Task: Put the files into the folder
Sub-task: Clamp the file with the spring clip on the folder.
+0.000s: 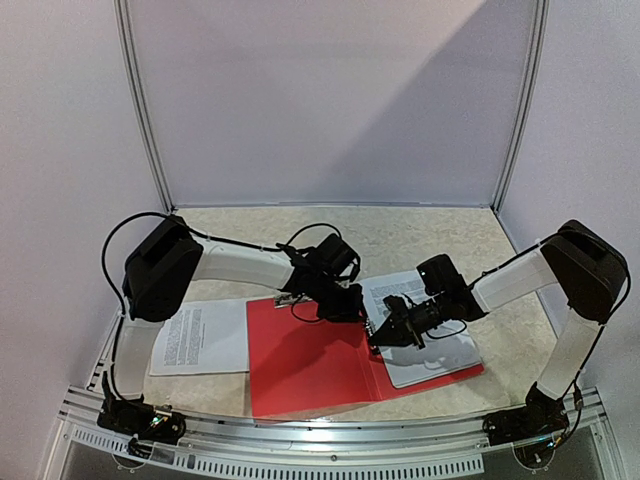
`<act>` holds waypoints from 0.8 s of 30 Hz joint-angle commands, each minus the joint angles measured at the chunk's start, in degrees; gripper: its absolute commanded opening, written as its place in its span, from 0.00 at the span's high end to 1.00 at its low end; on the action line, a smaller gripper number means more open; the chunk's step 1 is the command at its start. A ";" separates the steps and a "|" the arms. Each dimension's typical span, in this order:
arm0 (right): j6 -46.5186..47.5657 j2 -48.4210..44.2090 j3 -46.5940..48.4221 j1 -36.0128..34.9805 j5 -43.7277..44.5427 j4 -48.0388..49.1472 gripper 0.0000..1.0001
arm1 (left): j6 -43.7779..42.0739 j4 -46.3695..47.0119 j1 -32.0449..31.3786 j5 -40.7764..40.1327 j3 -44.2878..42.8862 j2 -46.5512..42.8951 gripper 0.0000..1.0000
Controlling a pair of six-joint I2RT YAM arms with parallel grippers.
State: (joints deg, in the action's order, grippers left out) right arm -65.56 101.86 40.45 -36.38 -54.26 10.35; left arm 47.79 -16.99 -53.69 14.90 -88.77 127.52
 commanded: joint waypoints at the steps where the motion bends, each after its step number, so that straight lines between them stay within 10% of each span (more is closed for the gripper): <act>1: 1.39 1.30 -2.28 -0.36 3.28 -4.18 1.00 | 0.07 -2.38 -1.05 -0.23 -1.79 2.45 0.86; 24: 10.72 3.35 -3.61 -0.36 11.15 -14.04 1.00 | -1.70 -7.51 -2.73 -1.90 -3.61 7.17 1.00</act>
State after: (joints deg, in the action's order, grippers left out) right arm -58.19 102.61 39.29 -36.47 -51.46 6.33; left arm 47.77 -20.18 -54.87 13.89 -93.73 130.52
